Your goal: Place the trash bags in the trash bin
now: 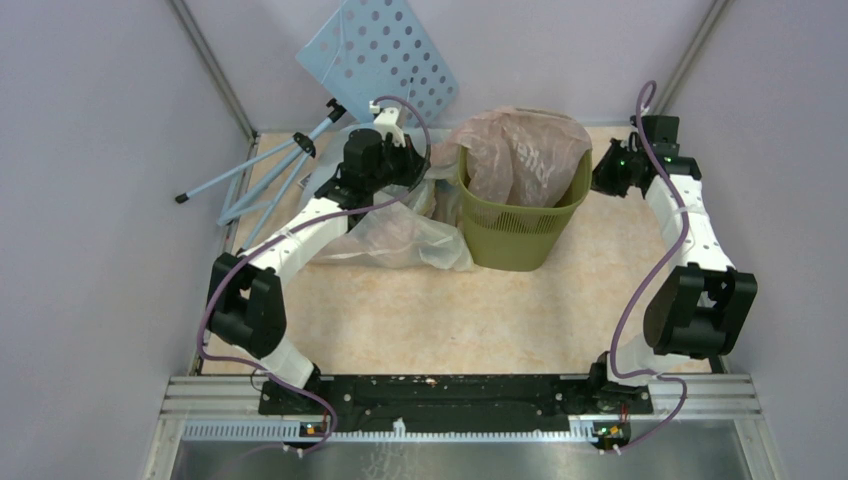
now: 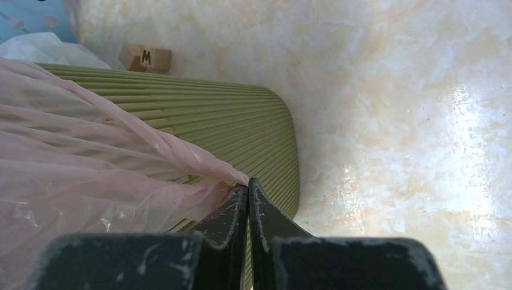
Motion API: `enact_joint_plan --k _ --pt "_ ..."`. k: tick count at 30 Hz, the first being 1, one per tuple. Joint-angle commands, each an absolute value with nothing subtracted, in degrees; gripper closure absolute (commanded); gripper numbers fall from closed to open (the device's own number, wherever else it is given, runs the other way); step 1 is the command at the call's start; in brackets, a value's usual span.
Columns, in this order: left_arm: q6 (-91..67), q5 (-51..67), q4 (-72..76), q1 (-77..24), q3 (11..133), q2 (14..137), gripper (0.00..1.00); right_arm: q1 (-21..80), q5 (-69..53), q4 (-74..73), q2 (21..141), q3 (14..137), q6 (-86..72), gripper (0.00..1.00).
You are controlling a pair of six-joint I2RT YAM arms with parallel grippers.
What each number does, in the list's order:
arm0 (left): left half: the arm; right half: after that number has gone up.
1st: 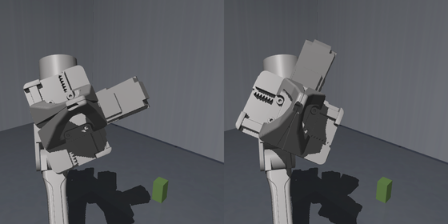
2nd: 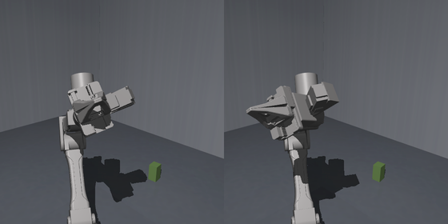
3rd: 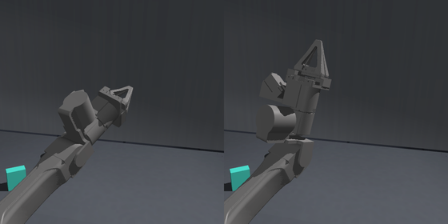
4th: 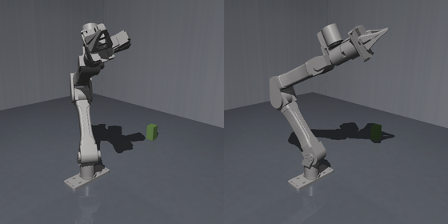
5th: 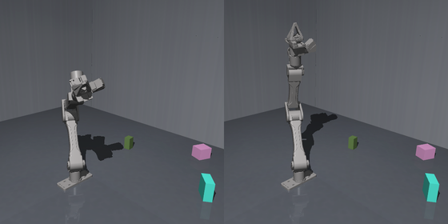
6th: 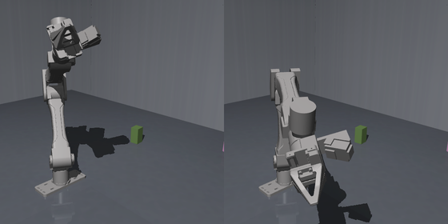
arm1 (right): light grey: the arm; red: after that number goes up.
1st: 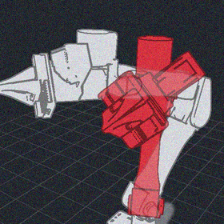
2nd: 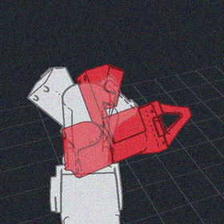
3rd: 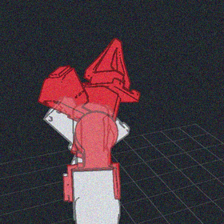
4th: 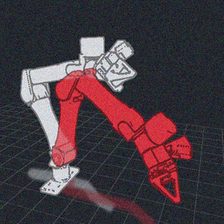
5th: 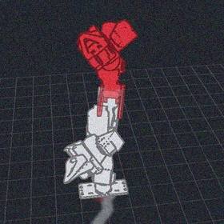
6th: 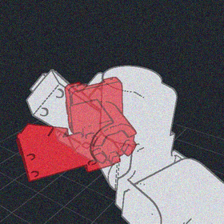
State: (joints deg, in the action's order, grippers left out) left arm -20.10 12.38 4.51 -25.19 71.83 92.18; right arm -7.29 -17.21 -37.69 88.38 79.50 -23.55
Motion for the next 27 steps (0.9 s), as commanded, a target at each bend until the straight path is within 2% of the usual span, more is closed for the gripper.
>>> enact_joint_plan --k 1,4,7,8,13,18,23,27 --pt "-21.8 15.6 6.3 -25.0 71.0 92.4 0.97 -7.6 -18.0 -36.3 87.9 79.1 -22.4 1.0" --pt "-21.9 16.5 4.7 -25.0 72.0 92.5 0.95 -7.6 -16.9 -37.3 87.1 80.0 -22.1 0.94" --pt "-22.0 15.7 4.6 -25.0 72.0 90.9 0.88 -7.6 -12.9 -38.6 84.7 81.6 -22.0 0.84" --pt "-22.2 15.1 4.5 -25.0 71.7 90.1 0.83 -7.6 -11.5 -39.1 83.9 82.3 -22.0 0.82" --pt "-24.8 7.2 -0.5 -25.0 71.5 86.7 0.46 -7.6 -5.9 -41.2 81.0 85.7 -22.0 0.67" --pt "-26.7 -3.8 -7.9 -25.0 72.4 82.7 0.24 -7.6 -1.0 -41.4 77.5 87.9 -19.1 0.52" --pt "-21.9 3.7 -1.3 -25.0 73.3 80.0 0.19 -7.6 -3.6 -37.5 74.3 90.2 -13.3 0.43" --pt "-17.3 13.2 2.5 -25.0 78.6 82.2 0.18 -7.5 -13.8 -34.9 75.6 93.4 -10.7 0.43"
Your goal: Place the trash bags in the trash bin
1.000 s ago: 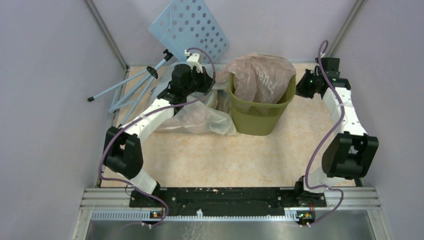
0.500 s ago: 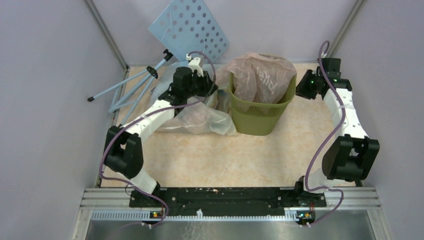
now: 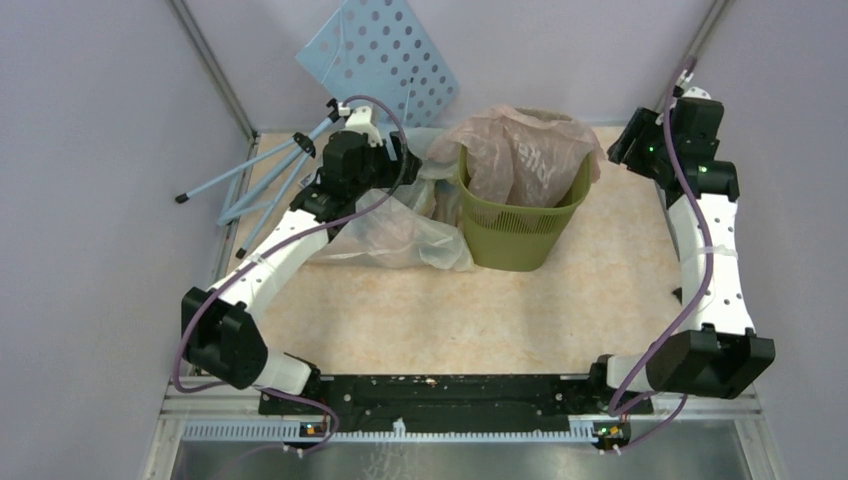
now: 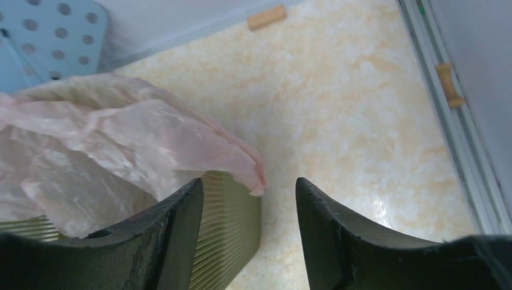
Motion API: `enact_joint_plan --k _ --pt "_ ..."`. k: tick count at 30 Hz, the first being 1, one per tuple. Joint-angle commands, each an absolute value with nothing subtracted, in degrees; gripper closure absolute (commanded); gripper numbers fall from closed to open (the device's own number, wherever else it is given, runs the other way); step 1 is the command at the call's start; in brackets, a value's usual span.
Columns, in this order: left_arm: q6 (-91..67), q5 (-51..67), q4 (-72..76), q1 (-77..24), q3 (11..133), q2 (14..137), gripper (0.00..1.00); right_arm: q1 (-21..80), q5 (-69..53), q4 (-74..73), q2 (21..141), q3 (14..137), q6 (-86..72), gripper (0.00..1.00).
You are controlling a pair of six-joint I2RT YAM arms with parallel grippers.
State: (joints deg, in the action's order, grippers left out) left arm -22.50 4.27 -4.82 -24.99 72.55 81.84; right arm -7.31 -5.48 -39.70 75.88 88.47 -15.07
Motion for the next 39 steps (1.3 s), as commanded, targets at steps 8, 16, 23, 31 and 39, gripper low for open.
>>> enact_joint_plan --k 8,16,23,31,39 --pt "-8.2 22.4 1.2 -25.1 94.6 94.4 0.25 -3.3 -33.1 -24.5 77.8 93.9 0.4 0.53" --pt "-11.3 28.8 1.1 -25.1 113.2 108.5 0.43 8.9 -25.2 -22.9 84.1 98.0 16.7 0.65" --pt "-12.8 30.4 0.3 -25.1 122.1 116.9 0.43 11.2 -21.7 -31.2 92.6 107.6 26.8 0.61" --pt "-14.7 31.6 0.6 -25.0 122.4 119.9 0.42 13.6 -22.5 -30.4 95.2 106.8 29.7 0.62" --pt "-17.0 33.0 0.7 -25.0 120.1 119.8 0.44 15.8 -20.6 -28.1 96.4 104.7 29.2 0.65"
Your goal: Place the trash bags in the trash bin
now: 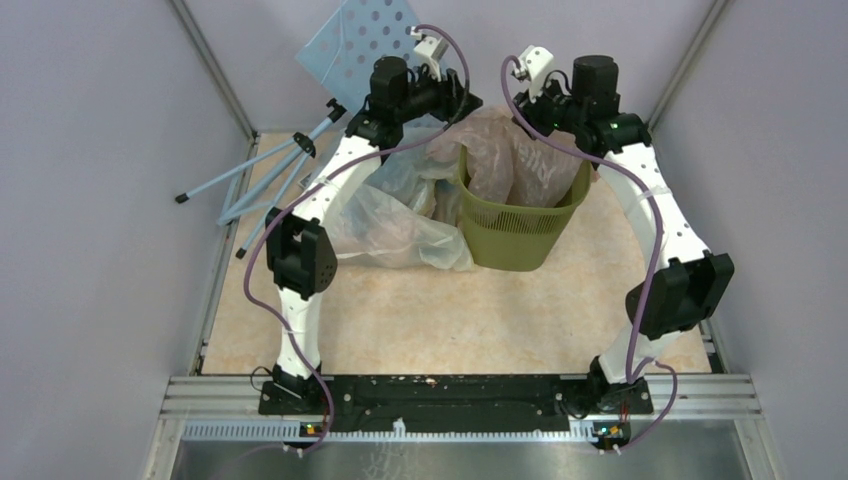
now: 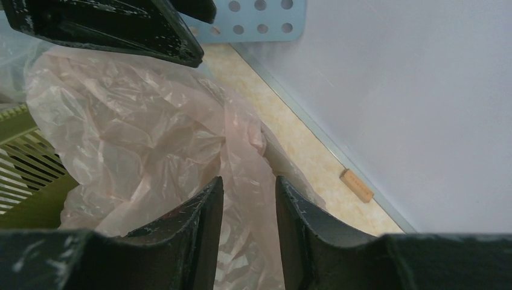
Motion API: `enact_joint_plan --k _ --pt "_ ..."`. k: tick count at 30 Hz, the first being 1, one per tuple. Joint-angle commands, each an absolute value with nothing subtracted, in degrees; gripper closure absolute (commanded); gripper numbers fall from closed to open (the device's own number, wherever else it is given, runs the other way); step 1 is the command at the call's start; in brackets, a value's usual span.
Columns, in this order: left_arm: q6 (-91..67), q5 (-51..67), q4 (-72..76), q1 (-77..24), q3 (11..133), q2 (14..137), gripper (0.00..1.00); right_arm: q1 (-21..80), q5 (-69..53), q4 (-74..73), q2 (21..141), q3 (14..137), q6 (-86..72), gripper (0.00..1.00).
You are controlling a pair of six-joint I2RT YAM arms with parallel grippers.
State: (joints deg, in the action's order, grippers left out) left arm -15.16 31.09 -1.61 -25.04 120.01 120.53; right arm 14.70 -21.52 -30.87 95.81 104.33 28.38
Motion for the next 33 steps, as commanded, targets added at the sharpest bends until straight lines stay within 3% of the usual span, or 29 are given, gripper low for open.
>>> enact_joint_plan --k 1,7,10,12,13,33 --pt "-17.2 33.2 1.0 -25.0 119.7 119.7 0.44 15.9 -19.8 -28.1 96.8 105.0 29.1 0.66" --pt "-17.8 33.7 1.4 -25.0 119.0 119.7 0.44 16.4 -19.1 -29.5 98.5 107.0 29.3 0.69" --pt "-18.2 33.7 1.6 -25.0 119.0 120.0 0.44 16.7 -19.2 -29.6 98.8 107.3 29.0 0.83" --pt "-18.4 33.9 1.6 -24.9 119.0 120.0 0.44 16.9 -19.4 -30.1 99.0 107.6 28.9 0.99" --pt "-18.5 33.9 1.6 -25.0 118.9 120.0 0.44 17.0 -19.9 -30.6 99.0 107.9 28.7 1.0" --pt "-20.3 31.8 -2.8 -25.0 120.4 120.9 0.43 17.1 -34.8 -33.0 78.6 90.2 21.5 1.0"
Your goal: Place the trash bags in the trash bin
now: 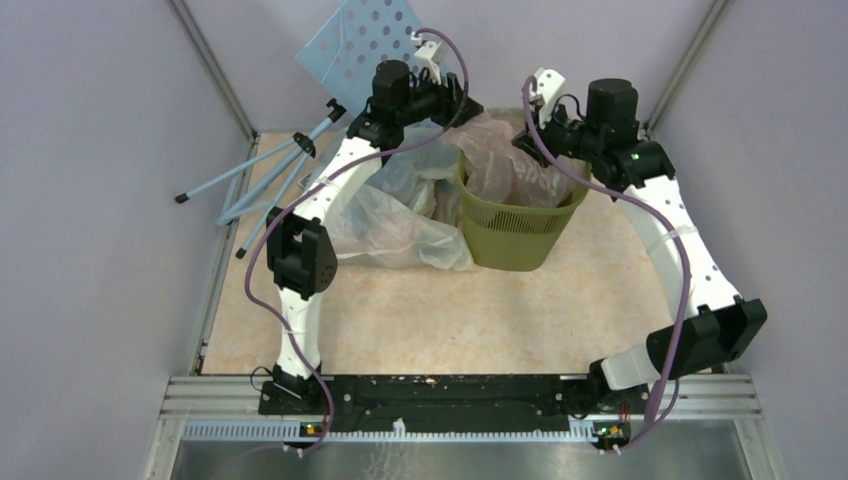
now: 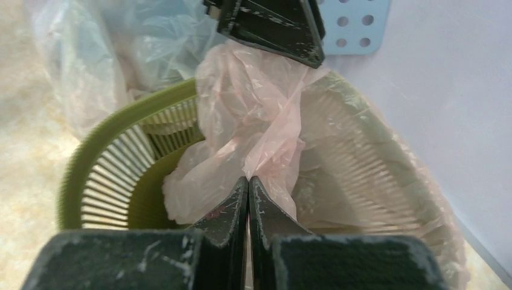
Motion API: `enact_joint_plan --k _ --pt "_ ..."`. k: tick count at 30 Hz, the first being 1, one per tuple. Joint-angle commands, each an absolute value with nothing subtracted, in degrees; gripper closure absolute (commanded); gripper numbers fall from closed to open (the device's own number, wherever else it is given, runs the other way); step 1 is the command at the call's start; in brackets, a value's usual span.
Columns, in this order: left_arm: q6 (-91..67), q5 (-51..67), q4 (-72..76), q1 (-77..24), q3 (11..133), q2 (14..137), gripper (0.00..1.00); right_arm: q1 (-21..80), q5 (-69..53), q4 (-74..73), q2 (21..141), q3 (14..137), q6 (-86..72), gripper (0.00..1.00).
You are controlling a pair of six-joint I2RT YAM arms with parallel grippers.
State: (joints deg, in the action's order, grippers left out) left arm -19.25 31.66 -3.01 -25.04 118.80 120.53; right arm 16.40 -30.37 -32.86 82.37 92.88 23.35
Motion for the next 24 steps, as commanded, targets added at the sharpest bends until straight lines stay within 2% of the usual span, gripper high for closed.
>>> enact_joint_plan --k 1,15,24 --pt "-20.4 31.9 -2.9 -25.0 120.3 120.9 0.43 17.1 -35.2 -32.8 77.8 89.3 21.1 1.0" --pt "-20.1 32.1 -3.7 -25.0 118.8 121.0 0.44 17.2 -47.1 -29.1 67.9 77.2 6.3 1.0" --pt "-20.0 31.7 -3.8 -25.0 118.2 120.8 0.45 17.8 -52.3 -28.7 64.3 75.1 1.2 1.0"
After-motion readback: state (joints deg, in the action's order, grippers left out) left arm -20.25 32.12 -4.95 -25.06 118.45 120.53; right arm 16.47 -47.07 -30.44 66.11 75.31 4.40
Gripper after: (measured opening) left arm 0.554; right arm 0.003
